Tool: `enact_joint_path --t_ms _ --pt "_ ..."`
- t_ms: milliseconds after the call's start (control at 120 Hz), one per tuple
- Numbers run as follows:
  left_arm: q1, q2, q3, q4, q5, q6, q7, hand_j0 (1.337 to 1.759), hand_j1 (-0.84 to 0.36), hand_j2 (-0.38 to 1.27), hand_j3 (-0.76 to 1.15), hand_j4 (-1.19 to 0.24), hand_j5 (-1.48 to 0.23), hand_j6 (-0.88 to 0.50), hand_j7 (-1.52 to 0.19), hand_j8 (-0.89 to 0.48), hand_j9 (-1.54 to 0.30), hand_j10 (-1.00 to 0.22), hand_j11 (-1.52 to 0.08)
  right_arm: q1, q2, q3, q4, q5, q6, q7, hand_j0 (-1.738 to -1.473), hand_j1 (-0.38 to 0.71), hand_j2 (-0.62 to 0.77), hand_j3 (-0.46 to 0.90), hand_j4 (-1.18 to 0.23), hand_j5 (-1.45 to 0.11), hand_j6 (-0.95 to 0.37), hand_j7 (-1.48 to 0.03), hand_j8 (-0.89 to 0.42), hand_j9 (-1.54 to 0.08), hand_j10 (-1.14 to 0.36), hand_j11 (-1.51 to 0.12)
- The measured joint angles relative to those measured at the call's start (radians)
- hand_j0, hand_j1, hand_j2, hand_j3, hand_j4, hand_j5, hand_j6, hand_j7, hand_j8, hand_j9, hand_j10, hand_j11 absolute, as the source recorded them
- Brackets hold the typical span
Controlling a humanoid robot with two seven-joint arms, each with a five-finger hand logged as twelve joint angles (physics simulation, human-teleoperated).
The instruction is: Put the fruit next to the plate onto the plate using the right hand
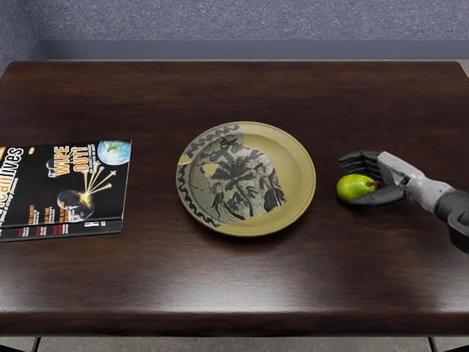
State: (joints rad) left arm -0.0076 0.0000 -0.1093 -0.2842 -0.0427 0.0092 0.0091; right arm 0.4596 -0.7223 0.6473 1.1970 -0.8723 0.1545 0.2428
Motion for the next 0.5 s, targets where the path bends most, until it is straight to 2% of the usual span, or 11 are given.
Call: enact_joint_path --t_ms 33,167,292,500 --pt "0.0 0.0 0.0 0.0 0.0 0.0 0.0 1.658 0.34 0.0 0.0 0.0 0.0 0.0 0.0 0.0 0.0 0.0 0.0 0.0 0.0 -0.001 0.0 0.0 0.006 0.0 -1.658 0.17 -0.09 0.0 -0.41 -0.55 -0.42 -0.54 -0.4 -0.56 -0.38 -0.56" --pt "0.0 0.0 0.0 0.0 0.0 0.0 0.0 1.658 0.34 0.0 0.0 0.0 -0.01 0.0 -0.01 0.0 -0.01 0.0 -0.01 0.0 -0.001 0.0 0.001 0.002 0.03 0.0 -1.657 0.26 0.01 0.0 -0.51 -0.62 -0.51 -0.64 -0.32 -0.64 -0.29 -0.66" --pt "0.0 0.0 0.0 -0.001 0.0 0.0 0.0 1.658 0.34 0.0 0.0 0.0 -0.01 0.0 -0.01 0.0 -0.01 0.0 -0.01 0.002 0.0 0.001 0.001 0.003 0.045 -0.002 -1.654 0.25 0.03 0.0 -0.59 -0.7 -0.49 -0.73 -0.29 -0.72 -0.28 -0.75" --pt "0.0 0.0 0.0 0.0 0.0 0.0 0.0 1.658 0.34 0.0 0.0 0.0 0.0 0.0 0.0 0.0 0.0 0.0 0.0 0.011 -0.018 0.007 0.009 0.02 0.071 -0.003 -1.654 0.28 0.09 0.0 -0.6 -0.83 -0.45 -0.8 -0.23 -0.83 -0.25 -0.84"
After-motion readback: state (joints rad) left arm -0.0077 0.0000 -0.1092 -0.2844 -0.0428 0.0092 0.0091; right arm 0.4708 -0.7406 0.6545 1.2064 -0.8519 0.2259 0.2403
